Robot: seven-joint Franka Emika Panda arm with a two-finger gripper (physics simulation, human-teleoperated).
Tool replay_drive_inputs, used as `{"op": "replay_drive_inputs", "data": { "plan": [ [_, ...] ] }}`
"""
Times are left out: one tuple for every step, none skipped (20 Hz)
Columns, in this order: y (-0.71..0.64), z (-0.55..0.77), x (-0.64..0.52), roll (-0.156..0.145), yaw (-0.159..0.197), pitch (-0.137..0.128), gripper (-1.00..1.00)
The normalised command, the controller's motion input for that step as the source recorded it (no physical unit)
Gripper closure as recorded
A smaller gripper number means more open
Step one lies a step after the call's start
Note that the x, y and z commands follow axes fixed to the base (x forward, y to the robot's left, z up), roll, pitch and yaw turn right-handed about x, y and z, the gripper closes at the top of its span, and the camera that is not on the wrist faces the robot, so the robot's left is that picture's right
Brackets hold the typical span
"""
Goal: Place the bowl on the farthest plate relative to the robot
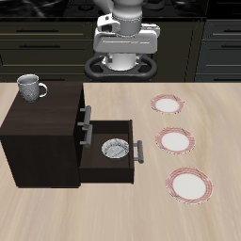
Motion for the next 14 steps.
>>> {"op": "replay_drive_inputs", "data": {
  "plan": [
    [0.15, -0.02, 0.19, -0.019, -0.033, -0.011, -1.0],
    [0.13, -0.03, 0.14, -0.017, -0.035, -0.004, -1.0],
    [0.18, -0.03, 0.42, -0.036, -0.034, 0.013, -1.0],
    [0.0, 0.0, 0.0, 0.0, 0.0, 0.0, -1.0],
    [0.34, 0.01, 0.7, -0.051, -0.103, 0.021, -1.0],
    [0.11, 0.03, 0.23, -0.019, -0.038, 0.002, -1.0],
    [0.23, 0.04, 0.3, -0.05, 0.079, -0.085, -1.0],
    [0.04, 0.0, 0.17, -0.028, 0.036, -0.033, -1.0],
    [-0.04, -0.05, 0.41, -0.034, -0.14, 0.083, -1.0],
    [0.01, 0.05, 0.26, 0.003, -0.015, 0.005, -1.0],
    [-0.09, 0.01, 0.29, -0.033, -0.018, -0.031, -1.0],
    [-0.05, 0.0, 0.29, -0.006, -0.11, 0.052, -1.0],
    [0.01, 0.03, 0.23, 0.021, -0.007, -0.002, -1.0],
    [-0.09, 0.04, 0.32, -0.068, -0.091, -0.011, -1.0]
  ]
}}
